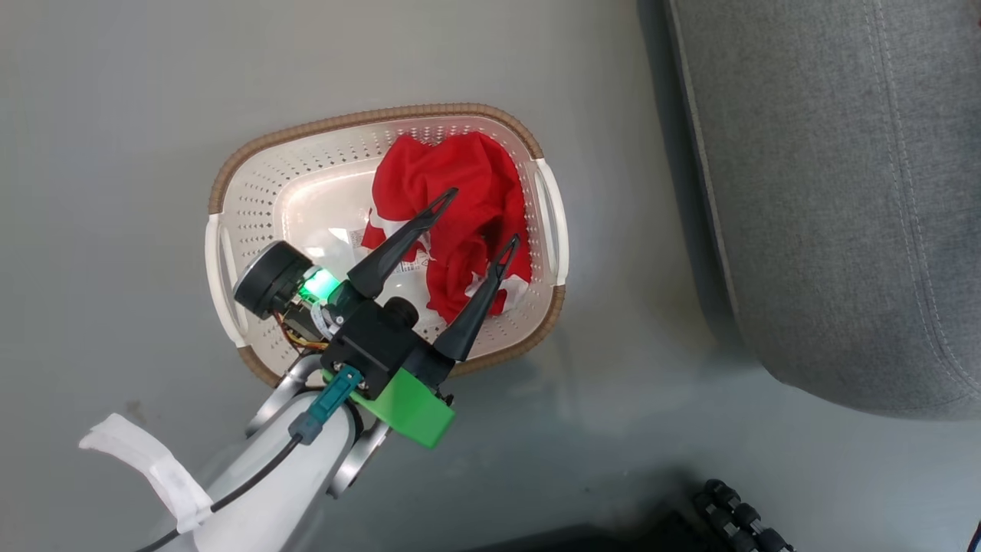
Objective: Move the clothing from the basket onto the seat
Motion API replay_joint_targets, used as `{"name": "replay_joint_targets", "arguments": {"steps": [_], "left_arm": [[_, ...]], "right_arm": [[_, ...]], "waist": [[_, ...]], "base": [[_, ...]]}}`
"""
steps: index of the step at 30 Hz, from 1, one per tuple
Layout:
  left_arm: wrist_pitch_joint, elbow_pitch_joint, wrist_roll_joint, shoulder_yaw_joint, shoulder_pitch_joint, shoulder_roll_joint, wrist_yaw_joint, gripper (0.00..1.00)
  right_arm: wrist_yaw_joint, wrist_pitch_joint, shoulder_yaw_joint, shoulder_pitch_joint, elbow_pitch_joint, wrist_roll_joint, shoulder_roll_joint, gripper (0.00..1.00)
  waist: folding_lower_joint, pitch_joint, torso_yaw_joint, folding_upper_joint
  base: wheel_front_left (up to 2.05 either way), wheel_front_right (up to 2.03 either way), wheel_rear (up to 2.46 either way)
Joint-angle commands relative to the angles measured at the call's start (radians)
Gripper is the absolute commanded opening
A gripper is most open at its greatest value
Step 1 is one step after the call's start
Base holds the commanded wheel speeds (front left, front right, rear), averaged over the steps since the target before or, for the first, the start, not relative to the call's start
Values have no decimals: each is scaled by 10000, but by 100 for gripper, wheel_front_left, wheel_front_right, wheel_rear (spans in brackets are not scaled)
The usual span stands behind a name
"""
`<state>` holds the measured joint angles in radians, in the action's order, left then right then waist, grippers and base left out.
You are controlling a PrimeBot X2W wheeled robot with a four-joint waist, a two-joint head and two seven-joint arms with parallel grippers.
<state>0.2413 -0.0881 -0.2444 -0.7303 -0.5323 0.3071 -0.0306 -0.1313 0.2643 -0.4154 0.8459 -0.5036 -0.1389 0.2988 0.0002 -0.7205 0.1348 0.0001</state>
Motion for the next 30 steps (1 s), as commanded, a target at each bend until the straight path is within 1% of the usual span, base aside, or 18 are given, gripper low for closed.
{"name": "replay_joint_targets", "arguments": {"steps": [1,2,3,8,11,12,13,15,18,20,21,24,30], "left_arm": [[96,-13,3,48,71,-68,87,100],[119,-46,2,53,121,-91,108,100],[159,-81,3,61,179,-114,146,100],[232,-324,-6,137,506,-276,340,100],[237,-455,-69,223,778,-363,447,100],[241,-423,-84,338,886,-425,540,100],[239,-421,-114,423,1183,-529,602,100],[240,-415,-130,598,1490,-609,698,100],[241,-389,-170,904,1969,-770,818,100],[242,-382,-353,1203,2360,-992,841,100],[240,-385,-447,1402,2561,-1109,781,100],[232,-379,-385,1932,3011,-1343,814,100],[233,-565,90,3025,3959,-1729,1132,100]], "right_arm": [[10,4,-156,-349,-67,68,78,39],[10,4,-221,-540,-114,93,12,50],[10,4,-341,-778,-99,131,-85,100],[10,4,-702,-2028,350,334,-580,100],[10,3,-608,-2768,827,502,-805,100],[10,4,-420,-3096,1018,599,-863,100],[10,4,28,-3661,1367,765,-811,100],[10,4,578,-4147,1718,917,-761,100],[10,4,1155,-4728,2098,873,-861,100],[10,4,1575,-5077,2253,803,-917,100],[10,4,1810,-5227,2348,797,-930,100],[10,4,2389,-5647,2509,782,-1007,100],[10,4,3477,-6460,2695,590,-1354,100]], "waist": [[-2,181,-1,-1],[-2,291,21,-1],[-2,412,51,-1],[-2,1175,163,-1],[-2,1700,174,-1],[-2,1908,170,-1],[-2,2311,128,-1],[-2,2709,63,-1],[-2,3264,-87,-1],[-2,3636,-243,-1],[-2,3832,-337,-1],[-2,4368,-634,-1],[-2,5423,-1285,-1]], "base": [[0,0,0],[0,0,0],[0,0,0],[0,0,0],[0,0,0],[0,0,0],[0,0,0],[0,0,0],[0,0,0],[0,0,0],[0,0,0],[0,0,0],[0,0,0]]}}
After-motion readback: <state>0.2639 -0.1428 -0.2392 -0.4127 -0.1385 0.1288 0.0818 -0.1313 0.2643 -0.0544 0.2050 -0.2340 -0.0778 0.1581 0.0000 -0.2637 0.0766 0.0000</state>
